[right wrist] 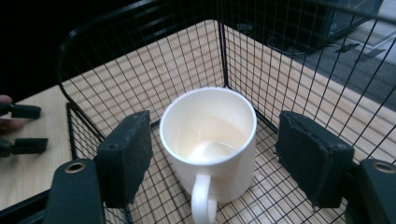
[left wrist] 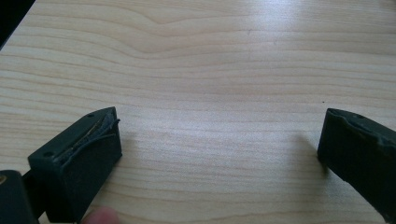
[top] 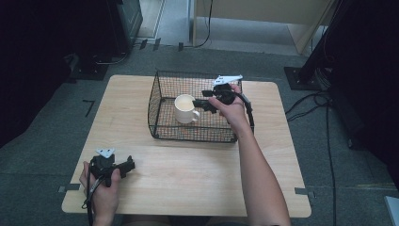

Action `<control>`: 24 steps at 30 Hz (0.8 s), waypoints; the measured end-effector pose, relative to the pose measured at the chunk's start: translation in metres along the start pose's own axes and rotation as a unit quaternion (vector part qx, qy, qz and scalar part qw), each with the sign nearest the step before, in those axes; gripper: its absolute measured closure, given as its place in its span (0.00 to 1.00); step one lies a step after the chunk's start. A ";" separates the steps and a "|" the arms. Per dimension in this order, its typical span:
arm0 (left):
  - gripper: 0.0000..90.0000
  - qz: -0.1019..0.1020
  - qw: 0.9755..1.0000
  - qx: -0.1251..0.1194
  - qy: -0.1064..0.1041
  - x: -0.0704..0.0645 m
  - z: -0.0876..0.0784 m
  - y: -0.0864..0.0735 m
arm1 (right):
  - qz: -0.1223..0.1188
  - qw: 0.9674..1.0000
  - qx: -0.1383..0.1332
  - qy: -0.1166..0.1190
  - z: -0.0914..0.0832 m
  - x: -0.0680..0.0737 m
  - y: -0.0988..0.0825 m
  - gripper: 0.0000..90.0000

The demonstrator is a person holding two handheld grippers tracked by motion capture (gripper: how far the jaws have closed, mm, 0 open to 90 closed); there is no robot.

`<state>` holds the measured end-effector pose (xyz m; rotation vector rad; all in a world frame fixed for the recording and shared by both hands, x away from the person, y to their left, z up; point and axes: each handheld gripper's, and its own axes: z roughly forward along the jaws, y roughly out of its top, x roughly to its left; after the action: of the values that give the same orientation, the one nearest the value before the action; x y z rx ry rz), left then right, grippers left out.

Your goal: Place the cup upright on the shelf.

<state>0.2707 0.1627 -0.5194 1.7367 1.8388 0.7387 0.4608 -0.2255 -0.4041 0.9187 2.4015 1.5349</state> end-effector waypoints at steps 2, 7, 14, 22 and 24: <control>0.00 0.000 1.000 0.000 0.000 0.000 0.000 0.000 | 0.001 1.000 -0.003 -0.001 -0.003 0.002 0.002 0.30; 0.00 0.000 1.000 0.000 0.000 0.000 0.000 0.000 | -0.006 1.000 -0.023 -0.005 -0.024 0.023 0.013 0.29; 0.00 -0.002 1.000 -0.001 0.001 -0.001 0.001 0.000 | -0.010 0.999 -0.027 -0.019 -0.051 0.044 0.019 0.30; 0.00 -0.002 1.000 -0.002 0.001 -0.001 0.001 0.000 | -0.017 0.999 -0.017 -0.034 -0.079 0.060 0.001 0.29; 0.00 -0.002 1.000 -0.001 0.001 -0.001 0.001 0.000 | -0.016 0.999 -0.017 -0.036 -0.085 0.063 -0.004 0.29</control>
<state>0.2715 0.1622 -0.5195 1.7314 1.8402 0.7411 0.3717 -0.2566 -0.3557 0.9072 2.3216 1.5005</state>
